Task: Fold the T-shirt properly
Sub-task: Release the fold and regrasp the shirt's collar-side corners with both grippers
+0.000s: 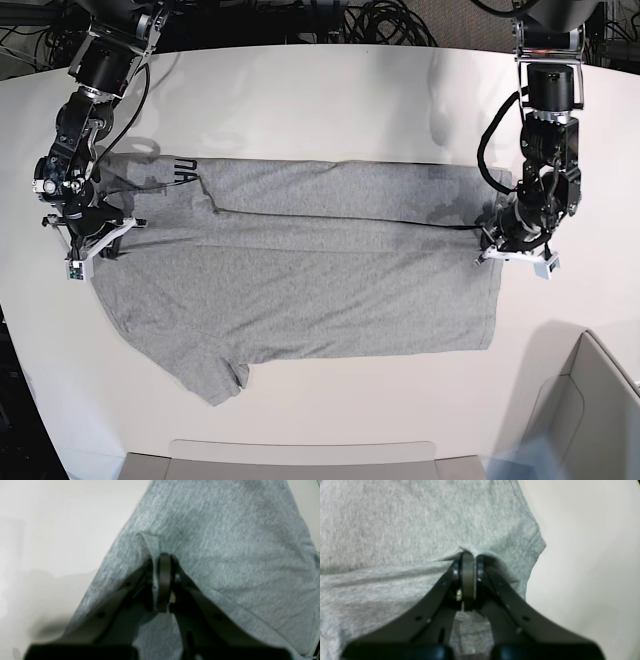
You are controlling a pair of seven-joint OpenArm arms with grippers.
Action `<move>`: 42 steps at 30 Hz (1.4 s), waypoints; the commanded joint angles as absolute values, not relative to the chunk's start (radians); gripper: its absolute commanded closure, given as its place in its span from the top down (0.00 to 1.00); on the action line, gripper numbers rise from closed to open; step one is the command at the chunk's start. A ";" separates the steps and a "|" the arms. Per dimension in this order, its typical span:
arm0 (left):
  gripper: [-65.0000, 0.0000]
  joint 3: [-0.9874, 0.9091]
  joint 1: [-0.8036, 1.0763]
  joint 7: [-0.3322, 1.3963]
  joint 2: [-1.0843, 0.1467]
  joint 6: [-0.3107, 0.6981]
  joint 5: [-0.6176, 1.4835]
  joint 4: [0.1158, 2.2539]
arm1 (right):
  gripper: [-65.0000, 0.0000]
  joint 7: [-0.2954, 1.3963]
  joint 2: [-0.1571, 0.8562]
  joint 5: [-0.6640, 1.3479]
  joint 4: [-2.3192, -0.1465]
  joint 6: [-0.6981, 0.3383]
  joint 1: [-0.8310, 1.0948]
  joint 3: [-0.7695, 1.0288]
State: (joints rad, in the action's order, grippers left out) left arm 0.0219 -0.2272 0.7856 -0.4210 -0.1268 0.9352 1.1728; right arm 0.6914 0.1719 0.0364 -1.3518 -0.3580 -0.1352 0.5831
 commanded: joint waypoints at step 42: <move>0.28 0.005 -0.033 0.935 -0.493 -0.125 0.932 1.600 | 0.42 1.064 0.133 0.452 -1.650 -0.519 0.196 1.168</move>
